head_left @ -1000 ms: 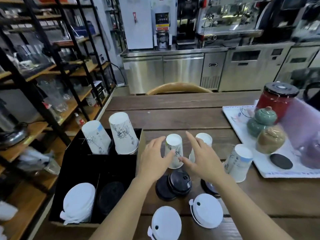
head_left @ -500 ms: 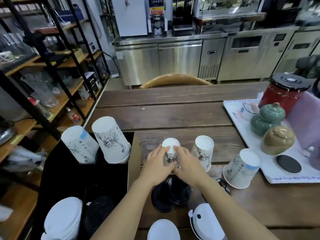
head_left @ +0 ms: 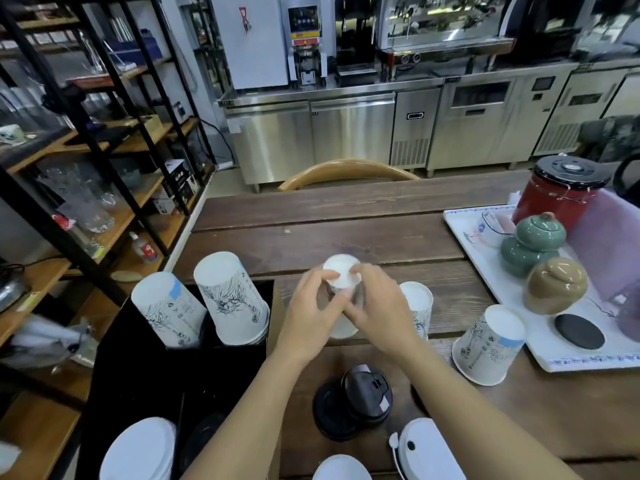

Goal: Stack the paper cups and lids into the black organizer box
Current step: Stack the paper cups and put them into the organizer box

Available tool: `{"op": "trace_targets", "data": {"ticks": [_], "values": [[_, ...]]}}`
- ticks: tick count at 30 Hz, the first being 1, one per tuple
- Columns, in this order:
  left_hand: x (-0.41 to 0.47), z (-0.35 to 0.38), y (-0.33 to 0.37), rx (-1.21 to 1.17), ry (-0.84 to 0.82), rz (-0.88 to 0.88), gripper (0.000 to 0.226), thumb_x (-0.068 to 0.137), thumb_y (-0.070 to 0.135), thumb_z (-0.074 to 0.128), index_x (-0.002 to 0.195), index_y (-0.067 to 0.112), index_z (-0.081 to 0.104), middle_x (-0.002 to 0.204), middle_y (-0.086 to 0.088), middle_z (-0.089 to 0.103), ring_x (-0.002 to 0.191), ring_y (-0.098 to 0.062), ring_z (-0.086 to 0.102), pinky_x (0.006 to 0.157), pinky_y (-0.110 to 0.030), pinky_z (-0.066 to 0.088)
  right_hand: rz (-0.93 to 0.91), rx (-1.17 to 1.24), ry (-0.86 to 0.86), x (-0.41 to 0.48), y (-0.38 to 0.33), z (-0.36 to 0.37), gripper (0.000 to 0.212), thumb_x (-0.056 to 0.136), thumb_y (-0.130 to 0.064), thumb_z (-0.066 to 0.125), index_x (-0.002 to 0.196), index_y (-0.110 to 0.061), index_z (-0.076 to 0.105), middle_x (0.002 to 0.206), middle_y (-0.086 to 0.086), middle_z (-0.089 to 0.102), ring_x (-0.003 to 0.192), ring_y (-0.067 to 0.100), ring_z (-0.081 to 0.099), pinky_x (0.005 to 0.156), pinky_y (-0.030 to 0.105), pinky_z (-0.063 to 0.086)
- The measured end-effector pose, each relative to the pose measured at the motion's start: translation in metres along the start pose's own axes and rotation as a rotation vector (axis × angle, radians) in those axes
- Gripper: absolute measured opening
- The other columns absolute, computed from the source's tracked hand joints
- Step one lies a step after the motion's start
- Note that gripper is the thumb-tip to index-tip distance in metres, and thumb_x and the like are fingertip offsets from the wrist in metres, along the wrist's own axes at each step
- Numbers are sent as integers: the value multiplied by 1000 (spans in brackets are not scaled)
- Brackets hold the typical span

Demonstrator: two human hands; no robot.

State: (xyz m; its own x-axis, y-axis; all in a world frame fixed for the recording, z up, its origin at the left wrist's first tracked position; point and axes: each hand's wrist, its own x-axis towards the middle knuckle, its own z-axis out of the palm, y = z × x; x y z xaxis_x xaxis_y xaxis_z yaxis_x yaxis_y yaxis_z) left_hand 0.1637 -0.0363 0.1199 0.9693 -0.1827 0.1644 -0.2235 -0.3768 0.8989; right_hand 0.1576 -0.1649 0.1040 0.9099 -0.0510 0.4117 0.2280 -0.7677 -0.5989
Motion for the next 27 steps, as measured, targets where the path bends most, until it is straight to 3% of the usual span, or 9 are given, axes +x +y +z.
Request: {"op": "trace_targets", "data": {"ticks": [4, 9, 12, 14, 16, 20, 23, 27], "values": [[13, -12, 49, -103, 0, 196, 24, 81, 35, 57, 105, 35, 58, 117, 12, 53, 112, 0, 49, 100, -32, 42, -91, 5, 186, 20, -25, -44, 45, 80, -31, 66, 109, 2, 56, 102, 16, 64, 90, 34, 59, 74, 43, 47], [25, -6, 93, -213, -76, 329, 32, 83, 38, 56, 112, 49, 45, 116, 32, 52, 111, 15, 45, 84, 1, 35, -94, -18, 331, 29, -31, -91, 50, 77, -35, 65, 110, 1, 54, 98, 16, 60, 86, 30, 56, 71, 36, 45], [31, 9, 96, -222, -141, 322, 29, 81, 40, 57, 109, 43, 49, 116, 24, 54, 111, 8, 48, 84, -4, 38, -27, -48, 329, 24, -15, -101, 48, 77, -30, 69, 111, 1, 53, 99, 16, 59, 87, 30, 55, 71, 36, 43], [34, 22, 89, -167, -177, 297, 28, 81, 38, 58, 108, 30, 56, 115, 8, 58, 109, -2, 51, 87, -12, 39, 10, -97, 304, 17, 1, -101, 48, 78, -29, 69, 111, 2, 53, 102, 18, 60, 92, 33, 56, 76, 40, 44], [36, 36, 78, -110, -232, 258, 26, 85, 33, 60, 109, 21, 59, 115, 4, 58, 108, -8, 52, 91, -20, 39, 60, -152, 273, 8, 17, -97, 49, 78, -29, 69, 112, 3, 53, 104, 19, 61, 96, 34, 56, 80, 41, 44], [40, 57, 51, -26, -406, 141, 31, 84, 41, 58, 112, 26, 59, 119, 15, 51, 117, -7, 48, 99, -29, 38, 186, -159, 195, -7, 52, -81, 49, 78, -28, 70, 114, -1, 51, 107, 15, 60, 100, 32, 55, 74, 36, 41], [40, 61, 34, 92, -427, 77, 35, 83, 49, 56, 112, 30, 60, 122, 13, 56, 118, -7, 48, 92, -25, 35, 274, -127, 74, -17, 67, -67, 47, 79, -34, 67, 113, -9, 47, 104, 10, 57, 94, 28, 55, 65, 31, 33], [41, 66, 2, 307, -591, -54, 45, 85, 46, 55, 126, 29, 54, 140, 8, 49, 127, -12, 44, 97, -28, 34, 378, -190, -241, -25, 82, -48, 43, 83, -38, 61, 115, -15, 43, 119, 7, 52, 99, 27, 56, 73, 35, 42]]}}
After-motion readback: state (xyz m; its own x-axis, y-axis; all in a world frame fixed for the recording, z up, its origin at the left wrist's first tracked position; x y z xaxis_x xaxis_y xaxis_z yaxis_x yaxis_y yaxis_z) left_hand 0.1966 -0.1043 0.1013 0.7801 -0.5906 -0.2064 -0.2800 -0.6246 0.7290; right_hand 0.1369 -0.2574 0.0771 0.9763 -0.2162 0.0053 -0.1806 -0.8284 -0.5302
